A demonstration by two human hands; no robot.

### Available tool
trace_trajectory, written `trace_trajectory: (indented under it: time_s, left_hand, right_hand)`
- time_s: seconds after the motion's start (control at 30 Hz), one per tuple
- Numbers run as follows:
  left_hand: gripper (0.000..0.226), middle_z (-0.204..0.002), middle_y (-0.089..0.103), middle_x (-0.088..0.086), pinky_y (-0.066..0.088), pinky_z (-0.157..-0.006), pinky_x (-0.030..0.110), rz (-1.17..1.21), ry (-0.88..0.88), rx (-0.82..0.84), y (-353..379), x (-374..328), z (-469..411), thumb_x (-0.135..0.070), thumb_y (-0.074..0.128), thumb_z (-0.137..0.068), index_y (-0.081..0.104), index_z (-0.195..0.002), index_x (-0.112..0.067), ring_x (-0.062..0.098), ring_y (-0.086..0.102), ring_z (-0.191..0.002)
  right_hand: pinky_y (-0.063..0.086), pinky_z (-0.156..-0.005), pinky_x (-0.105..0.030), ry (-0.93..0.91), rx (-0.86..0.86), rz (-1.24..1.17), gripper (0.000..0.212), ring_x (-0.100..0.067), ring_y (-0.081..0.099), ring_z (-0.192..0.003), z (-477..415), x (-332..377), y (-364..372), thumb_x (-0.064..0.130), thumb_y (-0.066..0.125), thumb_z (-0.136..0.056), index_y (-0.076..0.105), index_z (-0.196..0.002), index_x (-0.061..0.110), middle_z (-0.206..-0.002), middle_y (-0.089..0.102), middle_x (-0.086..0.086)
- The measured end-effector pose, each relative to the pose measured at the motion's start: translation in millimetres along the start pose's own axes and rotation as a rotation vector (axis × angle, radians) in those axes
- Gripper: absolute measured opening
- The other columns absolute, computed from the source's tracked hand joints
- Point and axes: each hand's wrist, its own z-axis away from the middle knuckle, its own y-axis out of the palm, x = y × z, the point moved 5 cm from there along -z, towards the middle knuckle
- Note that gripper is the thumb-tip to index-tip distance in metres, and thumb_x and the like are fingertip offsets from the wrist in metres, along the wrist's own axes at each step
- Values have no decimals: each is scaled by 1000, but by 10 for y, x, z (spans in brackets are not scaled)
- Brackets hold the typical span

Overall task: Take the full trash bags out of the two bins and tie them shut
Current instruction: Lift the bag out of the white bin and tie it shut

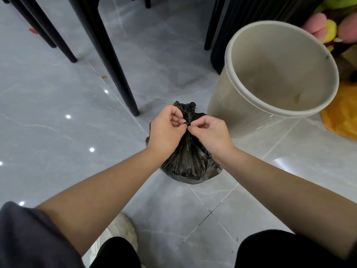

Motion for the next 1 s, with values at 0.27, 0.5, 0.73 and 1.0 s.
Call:
trace_trajectory:
  time_s: [0.27, 0.5, 0.73, 1.0]
  left_hand:
    - [39, -74, 57, -6, 50, -73, 19, 62, -54, -51, 20, -4, 17, 10, 59, -73, 51, -76, -28, 7, 54, -67]
    - [14, -61, 55, -12, 37, -57, 8, -155, -137, -6, 37, 128, 30, -14, 66, -79, 61, -66, -18, 1, 49, -58]
    - [15, -65, 56, -16, 37, -61, 3, -208, 69, 137, -29, 88, 16, -6, 64, -81, 61, -73, -18, -9, 50, -57]
    - [14, -64, 50, -12, 36, -59, 7, -216, 49, 140, 11, 95, 29, -6, 57, -82, 55, -71, -14, -1, 45, -56]
  right_hand:
    - [44, -67, -25, -104, -29, 10, 31, -13, 48, -63, 33, 60, 40, -1, 65, -72, 43, -71, 20, -72, 58, 5]
    - [46, -66, -18, -27, -11, -133, 30, -9, 53, -65, 47, 7, 9, -6, 62, -76, 46, -74, 19, -79, 61, 3]
    - [38, -48, -16, 39, 130, -149, 28, -4, 47, -58, 78, -21, 17, -4, 60, -82, 42, -80, 18, -75, 57, 8]
    - [46, -65, -15, -152, 7, 7, 23, -3, 53, -62, 76, -11, 8, 2, 67, -80, 60, -81, 24, -77, 62, 8]
